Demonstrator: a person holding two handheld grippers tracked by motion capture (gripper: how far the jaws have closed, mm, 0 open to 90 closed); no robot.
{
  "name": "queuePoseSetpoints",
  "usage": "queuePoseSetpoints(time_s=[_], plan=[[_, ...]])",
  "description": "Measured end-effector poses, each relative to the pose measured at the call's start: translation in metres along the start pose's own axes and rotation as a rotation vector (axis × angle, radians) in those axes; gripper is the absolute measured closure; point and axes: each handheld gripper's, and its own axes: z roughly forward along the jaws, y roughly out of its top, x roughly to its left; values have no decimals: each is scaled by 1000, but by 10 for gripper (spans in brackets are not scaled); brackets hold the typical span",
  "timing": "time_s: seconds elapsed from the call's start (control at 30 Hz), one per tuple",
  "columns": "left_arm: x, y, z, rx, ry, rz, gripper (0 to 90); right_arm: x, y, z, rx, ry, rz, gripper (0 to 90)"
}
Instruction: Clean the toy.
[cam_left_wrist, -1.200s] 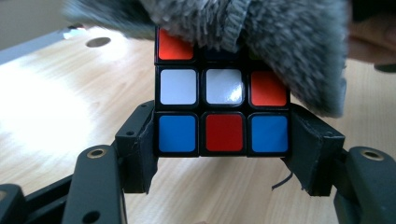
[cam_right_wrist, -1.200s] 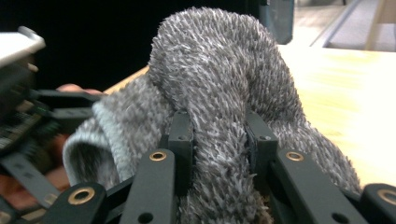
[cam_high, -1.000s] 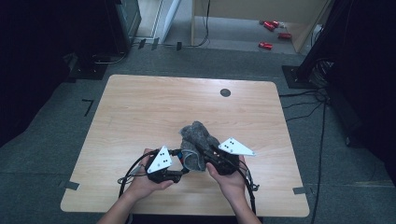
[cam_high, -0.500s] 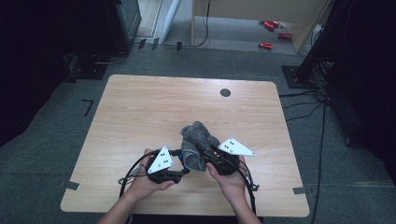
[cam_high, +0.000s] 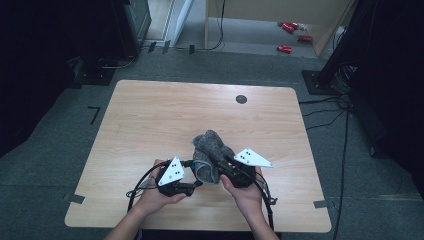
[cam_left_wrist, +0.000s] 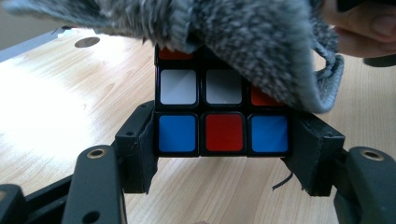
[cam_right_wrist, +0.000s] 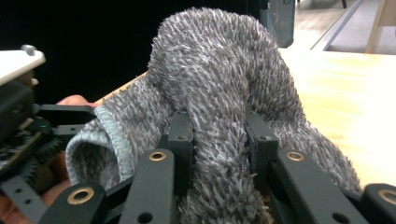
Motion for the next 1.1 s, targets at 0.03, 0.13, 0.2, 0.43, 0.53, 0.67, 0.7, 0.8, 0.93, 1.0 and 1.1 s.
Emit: queuePoseSetpoints(time_s=[0.03, 0.13, 0.2, 0.43, 0.53, 0.67, 0.7, 0.8, 0.93, 1.0, 1.1], plan=[[1, 0, -1, -2, 1, -3, 358, -1, -1, 0, 3, -4, 3, 697], [5, -1, -3, -5, 5, -13, 358, -4, -3, 0, 8, -11, 7, 697], [7, -2, -4, -7, 9, -20, 358, -3, -3, 0, 11, -14, -2, 697], [5, -3, -1, 2, 0, -15, 358, 5, 1, -1, 1, 6, -14, 697], [1, -2, 1, 4, -7, -7, 358, 6, 2, 0, -2, 6, -17, 697], [1, -1, -1, -5, -2, -4, 358, 0, 0, 0, 2, -7, -4, 696], [3, -1, -2, -5, 4, -5, 358, -2, -1, 0, 7, -15, -5, 696], [7, -3, -3, -2, 13, -17, 357, -6, -4, 1, 19, -19, 6, 696], [6, -4, -1, 0, 5, -21, 357, 2, -1, 0, 12, -1, -5, 696], [3, -3, 1, 8, -4, -10, 358, 7, 2, -1, 4, 13, -14, 696], [-1, -2, 2, 6, -6, 0, 357, 9, 4, -1, -3, 21, -15, 695]])
